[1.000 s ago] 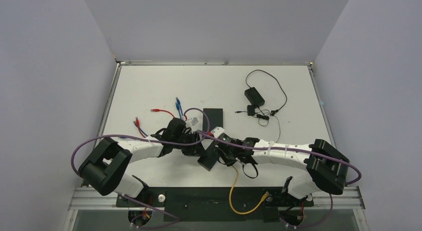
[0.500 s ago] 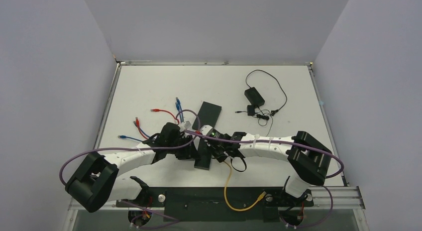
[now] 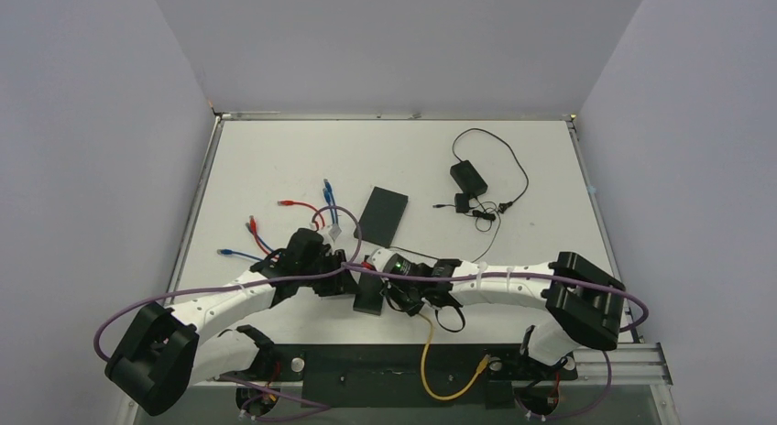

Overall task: Insert the plug into the switch port
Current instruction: Insert the connector into the switch port.

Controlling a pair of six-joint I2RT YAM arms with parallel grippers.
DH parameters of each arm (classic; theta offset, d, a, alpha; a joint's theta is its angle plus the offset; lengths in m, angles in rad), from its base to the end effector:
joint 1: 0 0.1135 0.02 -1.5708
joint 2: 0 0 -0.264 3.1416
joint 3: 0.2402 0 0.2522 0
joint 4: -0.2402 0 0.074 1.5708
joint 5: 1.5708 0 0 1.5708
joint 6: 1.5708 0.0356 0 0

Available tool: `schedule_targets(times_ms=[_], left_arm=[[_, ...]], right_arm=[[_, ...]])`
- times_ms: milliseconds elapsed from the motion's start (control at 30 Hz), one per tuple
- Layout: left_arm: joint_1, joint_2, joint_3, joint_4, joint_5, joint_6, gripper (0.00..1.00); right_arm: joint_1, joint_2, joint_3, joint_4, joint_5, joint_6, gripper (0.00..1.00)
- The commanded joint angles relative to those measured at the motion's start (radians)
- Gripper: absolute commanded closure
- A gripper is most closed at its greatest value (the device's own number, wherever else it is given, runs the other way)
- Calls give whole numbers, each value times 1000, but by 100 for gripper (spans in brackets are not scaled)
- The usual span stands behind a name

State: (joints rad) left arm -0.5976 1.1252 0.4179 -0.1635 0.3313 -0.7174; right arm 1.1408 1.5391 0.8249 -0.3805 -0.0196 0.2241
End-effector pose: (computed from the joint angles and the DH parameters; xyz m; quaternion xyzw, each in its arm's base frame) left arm 0.1594 -0.1225 0.1558 0.0010 0.9282 -0.3293 0.1730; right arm 0.1187 0.2605 0.1648 -0.4320 0.8704 0.1561 0.1770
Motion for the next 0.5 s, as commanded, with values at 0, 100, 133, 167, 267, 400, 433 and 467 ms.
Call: schedule_targets(times_ms=[0,100,133,167,267,400,433,467], left_arm=[[14,-13,41,-42,-35,17,67],[16,-5,44,-44,-39,16,67],[16,-4,46,-43,-36,16,67],[16,-3,47,-42,-35,16,67],[16,-2,51,-39,-21,18,67],[16,-1,53,-40,-3,23,67],[17,0,55,-41,0,27,67],[17,1,56,-42,2,28,67]], right_arm=[[34,-60,-15,18,1,3,100],[60,-67,-13,25,12,-10,100],[65,-68,-13,30,13,-21,100],[75,-69,-15,42,15,-33,100],[99,-70,-22,67,16,-55,100],[111,-59,-25,98,63,-76,100],[112,-56,-25,107,67,-83,100],[114,-55,-24,112,72,-85,100]])
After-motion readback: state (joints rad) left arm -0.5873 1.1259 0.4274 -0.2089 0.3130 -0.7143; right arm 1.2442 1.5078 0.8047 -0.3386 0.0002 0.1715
